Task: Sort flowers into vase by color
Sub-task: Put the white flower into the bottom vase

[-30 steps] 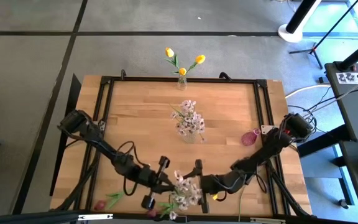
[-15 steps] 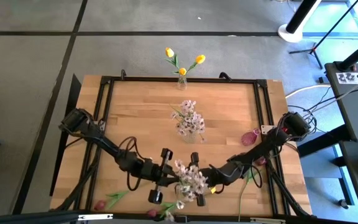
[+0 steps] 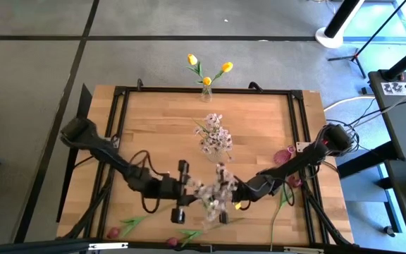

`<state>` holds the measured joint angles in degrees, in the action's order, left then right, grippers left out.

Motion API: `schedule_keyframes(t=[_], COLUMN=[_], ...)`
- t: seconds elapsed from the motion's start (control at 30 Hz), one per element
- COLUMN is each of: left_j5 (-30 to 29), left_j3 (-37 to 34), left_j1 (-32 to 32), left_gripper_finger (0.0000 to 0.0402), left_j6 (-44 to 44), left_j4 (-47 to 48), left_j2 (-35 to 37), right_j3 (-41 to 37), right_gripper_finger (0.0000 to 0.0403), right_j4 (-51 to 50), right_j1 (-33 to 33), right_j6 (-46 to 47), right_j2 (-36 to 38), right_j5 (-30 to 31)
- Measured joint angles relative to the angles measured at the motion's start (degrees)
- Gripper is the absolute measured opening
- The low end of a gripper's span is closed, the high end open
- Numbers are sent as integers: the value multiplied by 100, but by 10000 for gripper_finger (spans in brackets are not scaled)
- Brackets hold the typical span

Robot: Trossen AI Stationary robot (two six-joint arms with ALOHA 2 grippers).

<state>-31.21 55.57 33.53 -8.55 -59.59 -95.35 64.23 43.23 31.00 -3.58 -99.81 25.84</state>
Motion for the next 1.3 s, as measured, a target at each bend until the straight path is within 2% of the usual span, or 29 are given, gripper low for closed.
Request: schedule_keyframes(t=[0.1,0.2,0.37,0.53,0.7,0.8,0.87,1.0,1.13,1.23,1.3], left_j5=[-633,-1084,-1101,-1034,-699,-623,-486,-245,-143,-123,18], left_j3=[0,0,0,-137,-886,-1402,-1690,-2013,-2045,-1976,-1987], left_j1=[328,664,928,604,195,41,-97,-482,-926,-1287,-1558], left_gripper_finger=[133,158,180,181,166,154,147,132,121,114,111], left_j6=[55,181,1124,2298,3063,3222,3240,3243,3239,3215,3209], left_j4=[1070,2514,4201,5093,4574,3866,3297,2158,1627,1421,1323], left_j2=[509,1054,1686,1537,1308,1144,947,447,-53,-248,-337], right_j3=[0,-12,-26,-31,-182,-683,-1128,-2114,-2790,-3049,-3099], right_gripper_finger=[23,9,13,8,6,6,7,4,7,4,4], right_j4=[-474,-1080,-2027,-2938,-3725,-3729,-3732,-3758,-3773,-3696,-3444], right_j1=[4,7,-40,-160,-354,-543,-632,-682,-848,-1361,-1872], right_j6=[-61,-145,-150,-327,-169,351,656,935,776,342,107], right_j2=[330,732,1552,2226,2984,3386,3577,4027,4760,5402,5618], right_j5=[167,305,314,255,129,-543,-753,-758,-471,-139,-316])
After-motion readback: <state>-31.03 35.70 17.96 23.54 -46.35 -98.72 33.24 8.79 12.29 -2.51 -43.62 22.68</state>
